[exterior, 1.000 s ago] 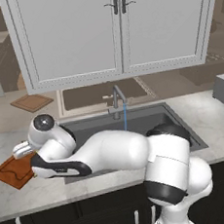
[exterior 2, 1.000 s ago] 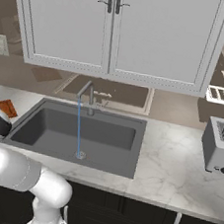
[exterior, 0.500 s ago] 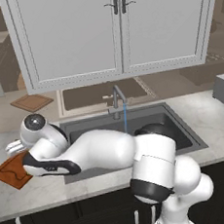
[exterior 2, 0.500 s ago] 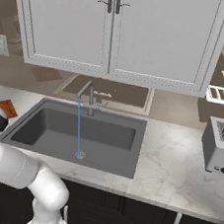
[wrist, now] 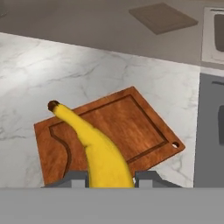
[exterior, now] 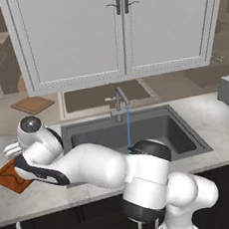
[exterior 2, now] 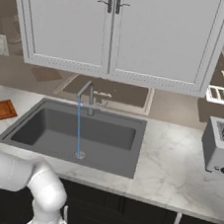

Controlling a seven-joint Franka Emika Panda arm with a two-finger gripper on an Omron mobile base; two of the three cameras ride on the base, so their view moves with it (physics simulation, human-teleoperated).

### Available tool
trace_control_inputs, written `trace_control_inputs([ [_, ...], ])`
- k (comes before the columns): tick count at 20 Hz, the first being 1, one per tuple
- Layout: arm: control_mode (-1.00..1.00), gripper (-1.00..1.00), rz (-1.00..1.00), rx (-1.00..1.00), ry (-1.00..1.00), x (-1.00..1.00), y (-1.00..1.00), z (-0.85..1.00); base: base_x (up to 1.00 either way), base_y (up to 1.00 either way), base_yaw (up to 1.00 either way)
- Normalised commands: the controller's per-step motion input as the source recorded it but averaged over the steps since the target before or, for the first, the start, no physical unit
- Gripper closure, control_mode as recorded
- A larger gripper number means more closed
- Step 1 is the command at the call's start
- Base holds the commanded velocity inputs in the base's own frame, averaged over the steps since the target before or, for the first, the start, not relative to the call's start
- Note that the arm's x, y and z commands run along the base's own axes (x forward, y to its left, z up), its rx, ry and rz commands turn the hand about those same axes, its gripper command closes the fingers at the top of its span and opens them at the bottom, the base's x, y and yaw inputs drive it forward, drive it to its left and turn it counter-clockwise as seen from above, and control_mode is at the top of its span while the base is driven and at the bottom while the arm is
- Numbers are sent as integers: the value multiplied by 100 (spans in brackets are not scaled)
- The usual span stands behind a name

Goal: Pick the banana from the sink and place it on the cutting board to airdry. Then turn off the sink faucet.

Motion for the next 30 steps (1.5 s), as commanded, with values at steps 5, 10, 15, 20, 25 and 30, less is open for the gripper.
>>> trace_control_inputs([
  [5, -100, 100, -5, 0, 4, 11, 0, -19, 0, 0, 0],
  [10, -100, 100, -5, 5, 6, 13, 0, -24, 0, 0, 0],
  [15, -100, 100, -5, 4, 4, 8, 0, -17, 0, 0, 0],
  [20, -100, 100, -4, 1, 3, 8, 4, -19, 0, 0, 0],
  [25, -100, 100, -3, 0, 1, 11, 11, -17, 0, 0, 0],
  [30, -100, 100, -4, 0, 3, 11, 6, -26, 0, 0, 0],
])
